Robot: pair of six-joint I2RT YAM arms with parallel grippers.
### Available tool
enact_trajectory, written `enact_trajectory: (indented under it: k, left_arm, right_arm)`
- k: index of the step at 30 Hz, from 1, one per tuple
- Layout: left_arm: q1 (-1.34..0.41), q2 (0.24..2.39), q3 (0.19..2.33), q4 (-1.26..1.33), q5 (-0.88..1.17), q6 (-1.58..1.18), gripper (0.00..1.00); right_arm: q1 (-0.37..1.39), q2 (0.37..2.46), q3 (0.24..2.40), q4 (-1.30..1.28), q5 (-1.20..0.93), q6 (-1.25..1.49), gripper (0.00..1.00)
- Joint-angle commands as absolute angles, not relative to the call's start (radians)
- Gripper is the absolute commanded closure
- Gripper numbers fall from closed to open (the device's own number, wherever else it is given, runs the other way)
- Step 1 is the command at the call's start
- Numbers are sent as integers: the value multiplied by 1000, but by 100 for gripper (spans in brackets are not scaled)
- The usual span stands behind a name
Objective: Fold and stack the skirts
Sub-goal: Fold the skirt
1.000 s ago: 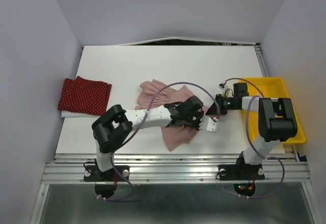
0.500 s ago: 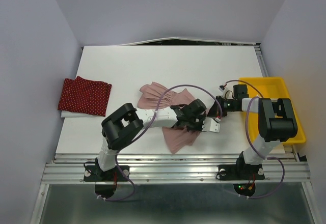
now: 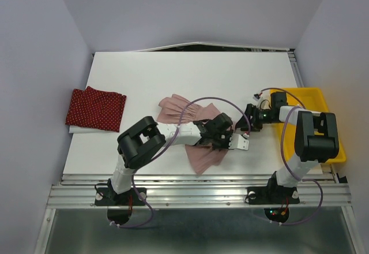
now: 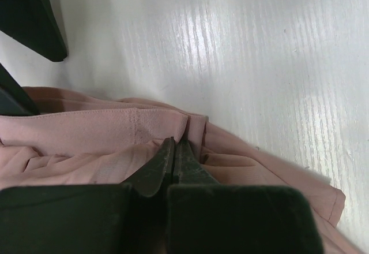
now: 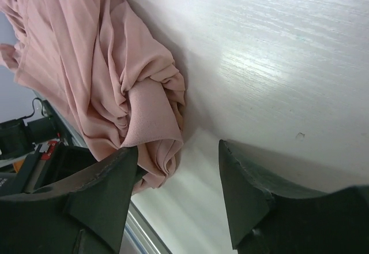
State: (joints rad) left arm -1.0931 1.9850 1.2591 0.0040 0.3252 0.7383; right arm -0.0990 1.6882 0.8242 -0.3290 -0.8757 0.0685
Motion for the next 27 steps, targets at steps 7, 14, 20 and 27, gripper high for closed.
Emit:
enact_trajectory:
  k: [7,14,20,27]
  left_arm:
    - [-1065,1977,1258,-11,413,678,100]
    - [-1035,1976,1262,-31,434,680,100]
    - [-1035,1963,1249,-23,443,695,100]
    - [-1035,1974,1272,-15,457,683,100]
  right_arm:
    - [-106,1735,796,-177,-1046,213,33]
    - [-127,1691,781,-259,-939,145,41]
    - [-169,1657,802,-299,-960,177,37]
    - [-89,1738,741,-108,-948,281,26]
